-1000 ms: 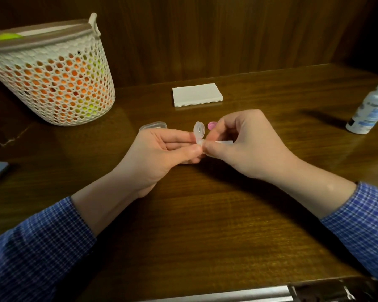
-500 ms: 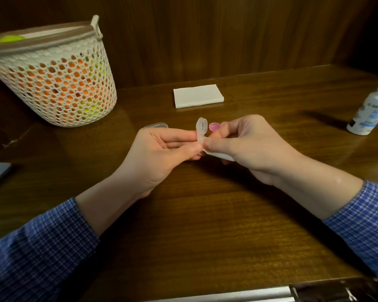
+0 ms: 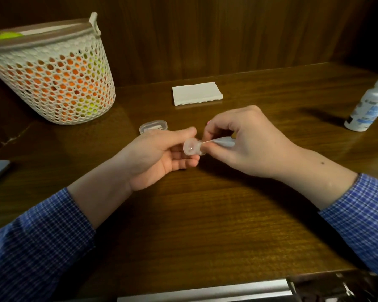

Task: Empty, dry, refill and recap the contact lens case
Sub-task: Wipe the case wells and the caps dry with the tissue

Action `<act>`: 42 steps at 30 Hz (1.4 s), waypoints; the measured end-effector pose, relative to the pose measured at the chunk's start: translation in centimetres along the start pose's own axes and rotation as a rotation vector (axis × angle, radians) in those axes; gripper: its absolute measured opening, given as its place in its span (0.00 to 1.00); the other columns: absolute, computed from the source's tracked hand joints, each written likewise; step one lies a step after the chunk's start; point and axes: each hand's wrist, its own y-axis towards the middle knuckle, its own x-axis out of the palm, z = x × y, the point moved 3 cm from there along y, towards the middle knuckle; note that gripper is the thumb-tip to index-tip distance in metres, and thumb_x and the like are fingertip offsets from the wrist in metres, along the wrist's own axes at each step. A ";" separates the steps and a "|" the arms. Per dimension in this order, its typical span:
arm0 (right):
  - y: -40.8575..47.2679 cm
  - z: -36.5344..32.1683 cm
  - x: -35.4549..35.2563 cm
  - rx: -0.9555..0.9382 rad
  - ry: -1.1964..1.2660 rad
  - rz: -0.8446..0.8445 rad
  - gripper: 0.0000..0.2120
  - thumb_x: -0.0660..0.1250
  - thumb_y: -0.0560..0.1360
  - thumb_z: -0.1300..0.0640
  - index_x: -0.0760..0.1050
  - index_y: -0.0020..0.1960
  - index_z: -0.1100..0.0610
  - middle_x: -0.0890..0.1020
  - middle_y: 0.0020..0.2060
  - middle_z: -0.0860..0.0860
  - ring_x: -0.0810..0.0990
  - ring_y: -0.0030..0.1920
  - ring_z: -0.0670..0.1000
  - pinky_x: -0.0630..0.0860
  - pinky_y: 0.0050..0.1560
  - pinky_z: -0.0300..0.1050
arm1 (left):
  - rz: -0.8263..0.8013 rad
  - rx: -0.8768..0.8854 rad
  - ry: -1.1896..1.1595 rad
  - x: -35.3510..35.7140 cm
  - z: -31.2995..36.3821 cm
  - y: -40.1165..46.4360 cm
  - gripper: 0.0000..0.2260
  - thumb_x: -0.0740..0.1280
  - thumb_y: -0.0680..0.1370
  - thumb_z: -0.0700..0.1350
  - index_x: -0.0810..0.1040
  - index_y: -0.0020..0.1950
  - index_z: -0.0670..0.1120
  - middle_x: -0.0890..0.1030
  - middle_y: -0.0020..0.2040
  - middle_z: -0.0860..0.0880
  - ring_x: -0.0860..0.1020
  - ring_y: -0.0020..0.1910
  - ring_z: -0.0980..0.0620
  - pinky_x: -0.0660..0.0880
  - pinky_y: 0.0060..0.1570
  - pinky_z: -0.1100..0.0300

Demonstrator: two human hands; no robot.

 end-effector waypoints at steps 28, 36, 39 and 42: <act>0.0 1.5 1.8 0.661 0.802 0.179 0.06 0.81 0.70 0.54 0.86 0.37 0.54 0.88 0.38 0.49 0.87 0.42 0.43 0.80 0.41 0.40 | -0.001 0.264 0.025 -0.5 -0.7 0.9 0.12 0.71 0.73 0.40 0.87 0.56 0.43 0.87 0.54 0.42 0.86 0.54 0.48 0.82 0.52 0.57; 0.0 1.7 0.2 0.525 0.700 0.134 0.05 0.79 0.72 0.53 0.87 0.42 0.54 0.87 0.39 0.52 0.85 0.43 0.49 0.82 0.46 0.46 | -0.020 0.195 -0.036 -0.7 -0.5 0.9 0.18 0.69 0.76 0.44 0.82 0.65 0.43 0.85 0.52 0.46 0.84 0.54 0.51 0.80 0.53 0.58; -0.1 1.4 0.8 0.500 0.585 0.040 0.06 0.80 0.70 0.50 0.86 0.41 0.52 0.87 0.39 0.51 0.86 0.50 0.50 0.84 0.52 0.49 | -0.031 0.197 -0.044 -0.6 -0.5 1.0 0.13 0.68 0.77 0.45 0.84 0.60 0.43 0.85 0.55 0.47 0.83 0.59 0.51 0.80 0.59 0.56; 0.0 1.1 1.5 0.480 0.453 0.056 0.07 0.80 0.69 0.49 0.85 0.41 0.51 0.87 0.38 0.47 0.86 0.46 0.47 0.85 0.51 0.47 | 0.004 0.235 0.005 -0.4 -0.7 0.8 0.15 0.71 0.74 0.45 0.86 0.59 0.44 0.86 0.57 0.46 0.84 0.59 0.50 0.81 0.56 0.58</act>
